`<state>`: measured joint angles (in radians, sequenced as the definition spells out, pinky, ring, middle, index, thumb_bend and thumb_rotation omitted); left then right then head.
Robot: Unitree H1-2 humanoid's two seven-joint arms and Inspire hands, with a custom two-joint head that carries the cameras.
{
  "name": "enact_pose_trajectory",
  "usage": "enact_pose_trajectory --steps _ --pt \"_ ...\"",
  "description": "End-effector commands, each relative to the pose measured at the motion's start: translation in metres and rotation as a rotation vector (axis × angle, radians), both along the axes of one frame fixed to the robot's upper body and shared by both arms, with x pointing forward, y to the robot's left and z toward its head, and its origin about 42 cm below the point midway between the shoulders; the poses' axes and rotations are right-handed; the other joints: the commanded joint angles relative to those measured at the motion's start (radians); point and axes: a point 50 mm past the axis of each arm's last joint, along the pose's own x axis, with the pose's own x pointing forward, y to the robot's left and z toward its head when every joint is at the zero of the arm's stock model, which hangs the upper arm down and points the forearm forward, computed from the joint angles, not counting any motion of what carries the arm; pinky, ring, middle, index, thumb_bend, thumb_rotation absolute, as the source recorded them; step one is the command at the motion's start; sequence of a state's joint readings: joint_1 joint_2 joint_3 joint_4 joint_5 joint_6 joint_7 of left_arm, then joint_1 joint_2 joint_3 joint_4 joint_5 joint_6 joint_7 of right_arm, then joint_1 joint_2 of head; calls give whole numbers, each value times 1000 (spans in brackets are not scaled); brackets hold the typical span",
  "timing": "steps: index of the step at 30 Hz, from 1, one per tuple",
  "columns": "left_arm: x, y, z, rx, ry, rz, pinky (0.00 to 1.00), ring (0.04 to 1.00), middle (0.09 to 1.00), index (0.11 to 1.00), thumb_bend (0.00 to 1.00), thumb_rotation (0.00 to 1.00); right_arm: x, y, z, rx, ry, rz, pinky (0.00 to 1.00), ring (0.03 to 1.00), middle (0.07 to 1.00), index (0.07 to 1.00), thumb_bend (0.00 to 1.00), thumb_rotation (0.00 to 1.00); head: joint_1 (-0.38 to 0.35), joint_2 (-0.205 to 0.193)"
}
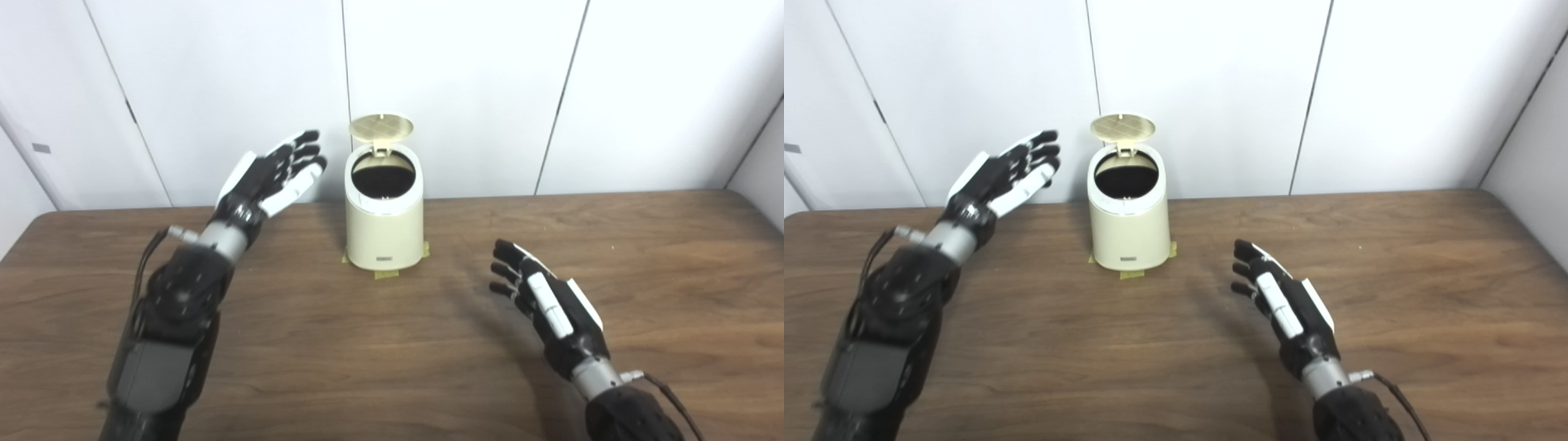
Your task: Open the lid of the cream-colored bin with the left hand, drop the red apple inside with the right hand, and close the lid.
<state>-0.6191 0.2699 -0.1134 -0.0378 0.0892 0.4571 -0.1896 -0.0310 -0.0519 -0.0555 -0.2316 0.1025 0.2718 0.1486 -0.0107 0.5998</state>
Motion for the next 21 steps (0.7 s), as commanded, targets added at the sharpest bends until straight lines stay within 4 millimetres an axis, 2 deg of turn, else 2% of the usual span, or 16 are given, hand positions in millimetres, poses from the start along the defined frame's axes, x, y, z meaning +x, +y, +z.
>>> enact_pose_trajectory --steps 1,4,8,11,17,19,21 --pt "14 -10 39 17 -123 -30 835 891 890 922 412 567 7 3 16 22 -107 17 783 881 892 855 575 842 -1 3" --pt "29 -19 47 34 -140 -35 826 892 883 916 411 586 7 1 16 40 -127 42 778 876 894 859 596 893 -2 5" --pt "48 -32 50 69 -140 -22 822 896 893 886 395 530 8 0 17 59 -137 51 778 878 904 870 653 915 -7 4" --pt "58 -38 54 99 -135 -15 848 921 913 921 407 584 9 0 17 60 -135 48 787 878 903 869 663 911 -1 -1" --pt "73 -45 59 165 -121 8 886 950 953 936 409 624 9 -1 17 42 -132 33 757 859 883 854 646 905 2 -13" --pt "78 -47 63 197 -129 11 945 968 961 938 418 674 10 -1 18 39 -135 32 740 857 885 859 638 902 1 -14" --pt "83 -51 66 202 -137 8 966 970 956 928 415 660 10 -1 18 35 -136 29 730 852 883 859 636 900 0 -16"
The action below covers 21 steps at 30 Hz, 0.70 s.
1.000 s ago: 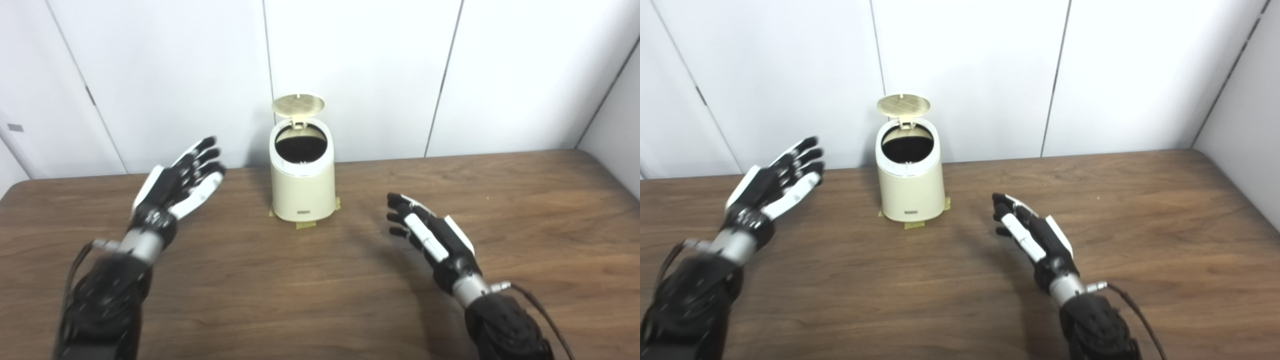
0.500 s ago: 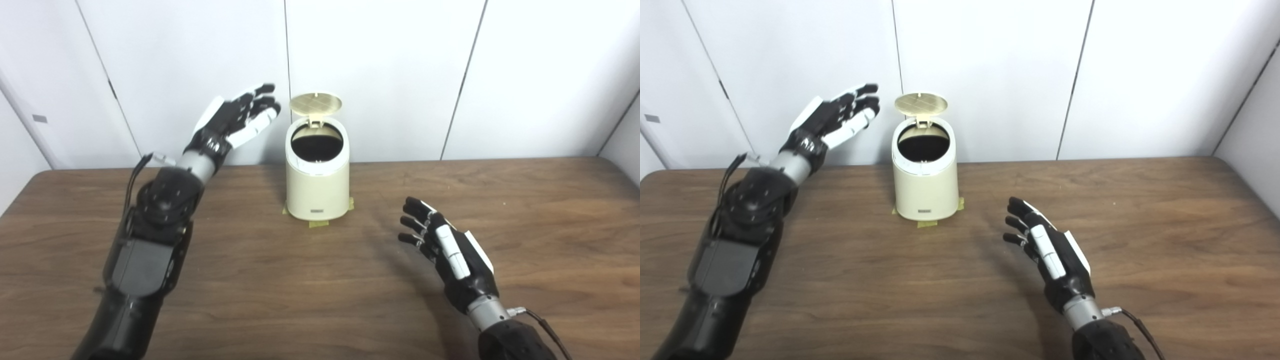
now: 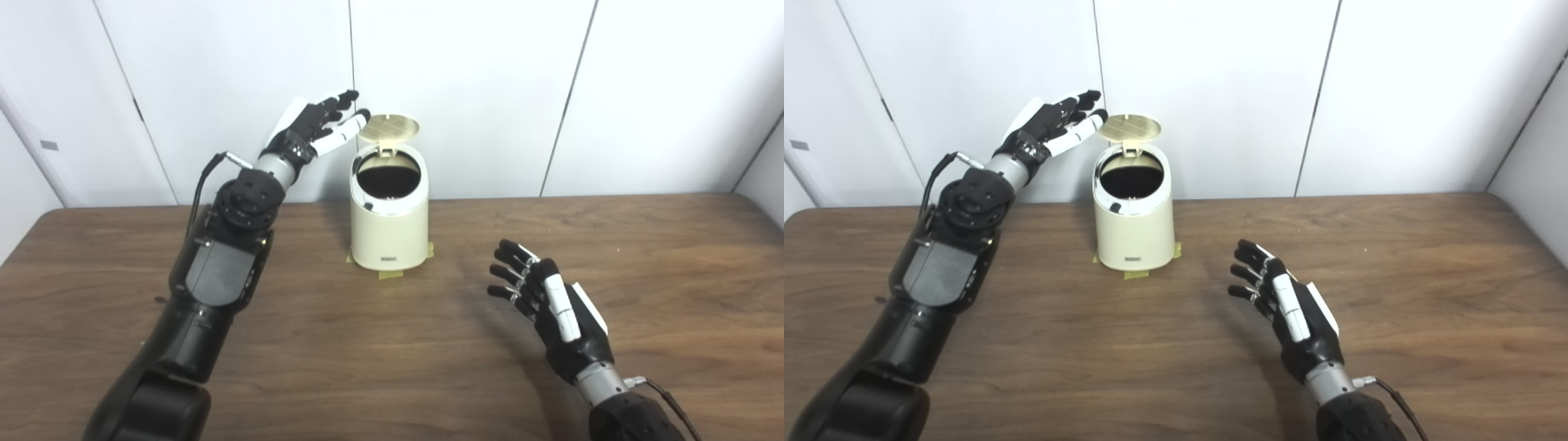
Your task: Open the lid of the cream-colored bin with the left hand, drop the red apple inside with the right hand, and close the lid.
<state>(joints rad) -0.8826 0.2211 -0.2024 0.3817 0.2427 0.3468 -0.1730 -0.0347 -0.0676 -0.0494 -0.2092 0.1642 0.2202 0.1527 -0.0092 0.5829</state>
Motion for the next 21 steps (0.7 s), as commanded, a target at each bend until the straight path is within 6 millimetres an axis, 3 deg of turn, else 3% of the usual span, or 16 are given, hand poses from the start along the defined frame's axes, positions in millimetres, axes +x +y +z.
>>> enact_pose_trajectory --steps 1,12,14,21 --pt "8 -11 50 13 -153 -33 957 961 948 920 414 647 8 1 18 -38 -104 7 735 853 882 858 625 890 -1 1" --pt "-1 -30 61 298 -290 -86 713 800 827 851 482 613 8 3 14 -246 -125 5 697 833 870 865 554 958 -7 -1" --pt "-6 -29 60 360 -314 -98 714 805 826 838 502 571 7 4 15 -298 -124 -6 686 820 861 862 523 930 -9 1" --pt "-25 -22 58 524 -372 -148 822 878 862 829 514 598 7 7 16 -401 -118 -30 654 797 844 864 481 916 -9 0"
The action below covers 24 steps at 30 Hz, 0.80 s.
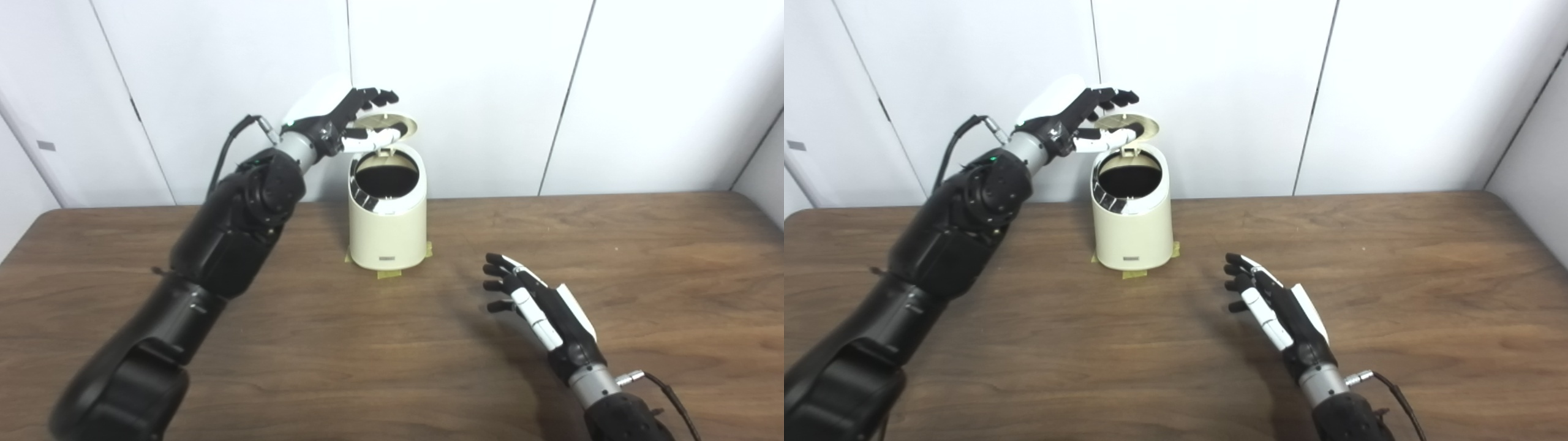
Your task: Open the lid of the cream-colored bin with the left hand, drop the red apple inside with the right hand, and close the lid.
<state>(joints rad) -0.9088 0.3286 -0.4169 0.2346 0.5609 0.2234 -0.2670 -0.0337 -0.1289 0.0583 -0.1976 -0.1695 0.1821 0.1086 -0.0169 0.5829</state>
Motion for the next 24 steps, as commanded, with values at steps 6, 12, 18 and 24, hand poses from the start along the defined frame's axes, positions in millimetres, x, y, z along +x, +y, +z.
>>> enact_pose_trajectory --steps 6,12,18,24 --pt "-14 -6 29 167 -123 -31 777 845 837 839 536 612 8 2 19 -24 -83 -2 654 792 839 865 439 829 -2 3" --pt "-25 -9 24 247 -125 -50 776 861 840 823 538 610 9 1 20 -30 -77 -6 668 783 829 863 438 787 -3 5" --pt "-28 -8 15 296 -94 -57 786 866 839 815 546 620 8 1 21 -36 -75 -12 672 779 823 863 455 773 -7 13" --pt "-29 -8 9 320 -81 -60 791 861 840 811 560 638 8 0 23 -43 -74 -18 666 775 819 861 463 779 -11 21"
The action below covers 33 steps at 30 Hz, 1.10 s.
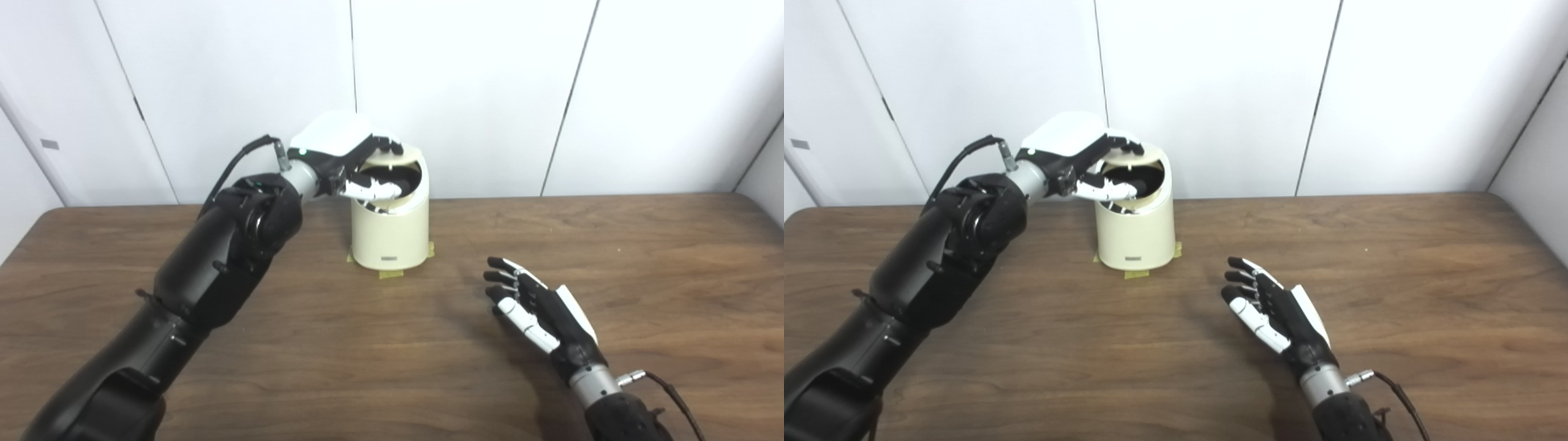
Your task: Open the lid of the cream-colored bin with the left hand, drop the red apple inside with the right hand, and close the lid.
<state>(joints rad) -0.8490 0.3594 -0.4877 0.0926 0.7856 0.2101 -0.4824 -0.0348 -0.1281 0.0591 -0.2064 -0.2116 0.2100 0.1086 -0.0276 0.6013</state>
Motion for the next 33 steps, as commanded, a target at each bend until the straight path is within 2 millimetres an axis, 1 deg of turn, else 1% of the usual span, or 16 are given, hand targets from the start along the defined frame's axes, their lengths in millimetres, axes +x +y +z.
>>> enact_pose_trajectory --steps 1,4,7,10,11,13,21,23,27,30,33 --pt "-1 0 25 11 -92 -24 783 854 834 808 561 630 8 1 22 -3 -87 -1 664 774 819 861 462 780 -1 3" --pt "-4 1 23 22 -86 -31 779 850 831 808 556 628 8 0 23 1 -85 -4 664 774 817 861 464 774 1 10" --pt "-7 2 19 49 -68 -31 782 853 833 811 560 654 8 0 24 -2 -84 -5 656 771 815 859 462 773 0 12" --pt "-10 2 14 93 -37 -28 799 854 830 815 565 664 8 0 24 0 -81 -3 658 774 815 859 468 771 -1 13" --pt "-11 2 12 116 -27 -31 821 863 843 825 562 680 8 0 24 0 -81 -3 660 775 815 859 472 770 -3 14" --pt "-13 3 10 146 -18 -35 831 862 845 830 561 700 8 0 24 -1 -80 -2 663 773 814 857 480 769 -5 16" --pt "-21 0 -6 295 -56 -51 874 865 840 823 559 722 6 -1 24 -27 -70 -5 681 770 817 862 459 778 -5 22" --pt "-22 -1 -9 327 -53 -54 894 876 849 830 554 747 6 -1 24 -29 -67 -6 677 773 818 863 459 779 -5 22" --pt "-22 -4 -15 393 -44 -49 951 910 877 851 554 789 7 -1 23 -23 -63 -6 687 770 816 863 459 772 -8 25" --pt "-21 -6 -21 444 -46 -40 958 918 885 856 566 818 7 -1 23 -29 -64 -8 680 767 812 862 458 768 -7 26" --pt "-21 -7 -25 466 -38 -39 961 922 889 860 573 834 7 -1 23 -39 -68 -16 680 763 805 859 473 788 -9 30"
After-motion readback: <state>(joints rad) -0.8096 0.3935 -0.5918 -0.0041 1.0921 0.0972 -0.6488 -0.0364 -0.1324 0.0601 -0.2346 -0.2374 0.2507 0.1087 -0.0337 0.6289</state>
